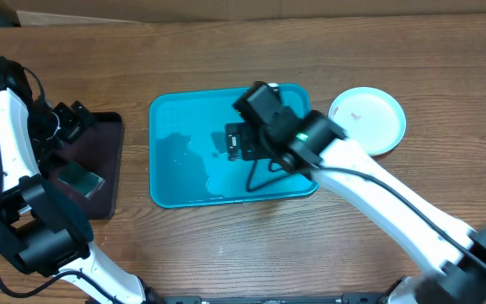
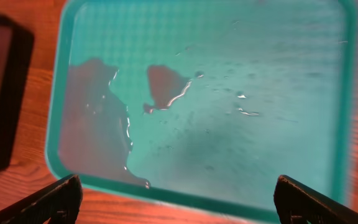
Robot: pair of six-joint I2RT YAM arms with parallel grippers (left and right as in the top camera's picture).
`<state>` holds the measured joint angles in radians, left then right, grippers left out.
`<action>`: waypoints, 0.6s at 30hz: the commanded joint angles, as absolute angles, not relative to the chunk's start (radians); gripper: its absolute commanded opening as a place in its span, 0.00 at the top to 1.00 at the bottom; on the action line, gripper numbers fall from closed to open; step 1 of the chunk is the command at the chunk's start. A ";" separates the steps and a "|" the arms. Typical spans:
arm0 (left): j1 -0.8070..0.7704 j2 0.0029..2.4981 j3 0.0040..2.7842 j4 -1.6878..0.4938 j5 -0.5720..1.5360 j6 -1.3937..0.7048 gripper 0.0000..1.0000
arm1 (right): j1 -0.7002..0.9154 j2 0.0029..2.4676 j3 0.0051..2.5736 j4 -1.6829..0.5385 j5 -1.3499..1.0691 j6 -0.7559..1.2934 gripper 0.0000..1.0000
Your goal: Clean dirty plates on tray and stack at the side
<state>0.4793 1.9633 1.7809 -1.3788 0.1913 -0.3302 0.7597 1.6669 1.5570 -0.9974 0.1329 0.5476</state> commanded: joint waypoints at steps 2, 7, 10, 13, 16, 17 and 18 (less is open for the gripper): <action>0.443 1.857 1.794 -1.383 0.307 -0.242 0.00 | 0.756 1.578 1.559 -1.073 0.245 0.605 0.00; 0.371 1.679 1.794 -1.380 0.253 -0.228 0.00 | 0.763 1.546 1.559 -1.187 0.271 0.661 0.00; 0.305 1.571 1.793 -1.375 0.191 -0.242 0.00 | 0.781 1.536 1.559 -1.214 0.273 0.663 0.00; 0.237 1.494 1.793 -1.372 0.187 -0.250 0.00 | 0.804 1.510 1.559 -1.214 0.276 0.662 0.00; 0.178 1.459 1.793 -1.390 0.183 -0.263 0.00 | 0.813 1.461 1.559 -1.225 0.308 0.658 0.00; 0.160 1.453 1.790 -1.396 0.184 -0.274 0.00 | 0.812 1.438 1.559 -1.235 0.325 0.658 0.00; 0.137 1.445 1.784 -1.402 0.183 -0.285 0.00 | 0.812 1.415 1.559 -1.244 0.342 0.655 0.00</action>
<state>0.1768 1.4391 1.7866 -1.3937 0.2050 -0.2615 0.8112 1.5082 1.5574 -1.2327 0.2760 0.6502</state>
